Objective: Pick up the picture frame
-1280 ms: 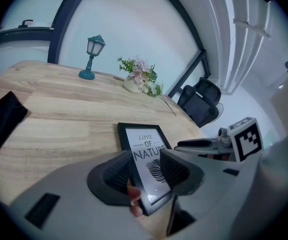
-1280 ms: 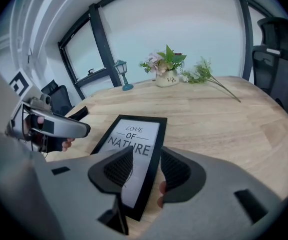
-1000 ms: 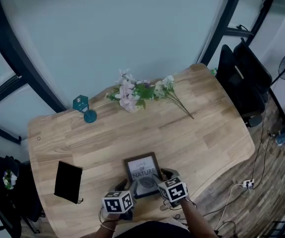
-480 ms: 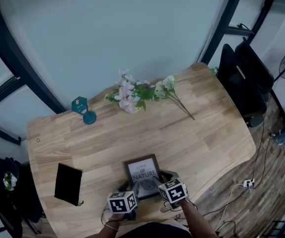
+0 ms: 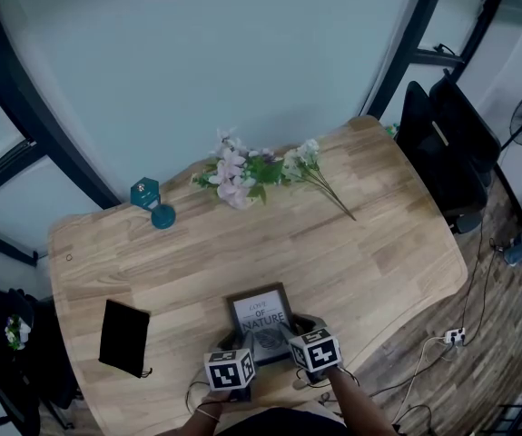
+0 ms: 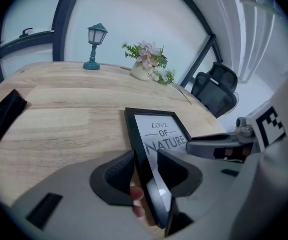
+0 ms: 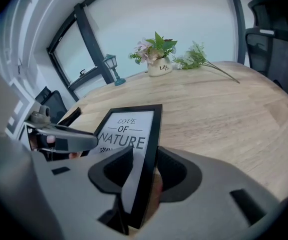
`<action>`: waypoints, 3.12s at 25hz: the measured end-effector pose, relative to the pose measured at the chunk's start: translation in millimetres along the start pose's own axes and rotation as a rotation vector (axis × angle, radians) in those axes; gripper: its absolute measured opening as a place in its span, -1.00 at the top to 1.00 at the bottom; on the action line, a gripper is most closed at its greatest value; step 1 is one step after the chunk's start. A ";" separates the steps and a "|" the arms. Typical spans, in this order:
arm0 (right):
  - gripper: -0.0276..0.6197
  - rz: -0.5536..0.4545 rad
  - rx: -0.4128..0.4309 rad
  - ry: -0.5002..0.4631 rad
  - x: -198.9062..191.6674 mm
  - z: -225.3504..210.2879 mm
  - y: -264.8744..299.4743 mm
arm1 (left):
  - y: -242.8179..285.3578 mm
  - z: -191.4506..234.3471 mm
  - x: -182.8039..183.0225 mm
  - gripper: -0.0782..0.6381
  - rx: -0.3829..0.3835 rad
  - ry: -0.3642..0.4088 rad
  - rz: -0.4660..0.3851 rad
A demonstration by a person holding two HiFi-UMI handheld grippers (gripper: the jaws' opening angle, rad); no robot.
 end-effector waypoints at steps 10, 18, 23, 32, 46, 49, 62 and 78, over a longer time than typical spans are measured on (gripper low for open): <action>0.47 -0.008 -0.030 -0.012 0.1 1.3 -2.1 | -1.6 -0.9 1.9 0.39 -0.004 0.016 0.017; 0.52 -0.047 -0.039 -0.037 6.8 8.7 -6.9 | -8.0 5.2 4.6 0.49 0.016 0.034 -0.004; 0.55 -0.074 -0.039 -0.052 12.0 12.9 -12.0 | -15.8 6.5 8.9 0.49 0.013 0.021 -0.029; 0.62 -0.116 -0.038 -0.086 18.2 17.9 -24.0 | -31.0 5.8 14.9 0.56 0.026 0.037 -0.071; 0.70 -0.183 -0.038 -0.135 24.9 24.6 -46.5 | -56.2 0.1 22.7 0.59 0.036 0.042 -0.145; 0.70 -0.195 -0.035 -0.141 25.1 27.8 -51.2 | -61.7 -1.0 22.4 0.59 0.033 0.047 -0.158; 0.70 -0.256 -0.035 -0.156 24.8 41.1 -78.7 | -89.9 -9.7 25.4 0.60 0.018 0.077 -0.218; 0.70 -0.333 -0.025 -0.165 17.2 64.0 -113.5 | -126.9 -19.8 17.4 0.60 -0.022 0.068 -0.278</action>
Point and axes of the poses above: the fingertips, and each gripper's own axes: y forward along the fingers, z to its left, x out of its top, the point moved 5 cm from there along -y, backward along the fingers, and after that the axes turned 15 degrees about x, right-handed, at the moved point
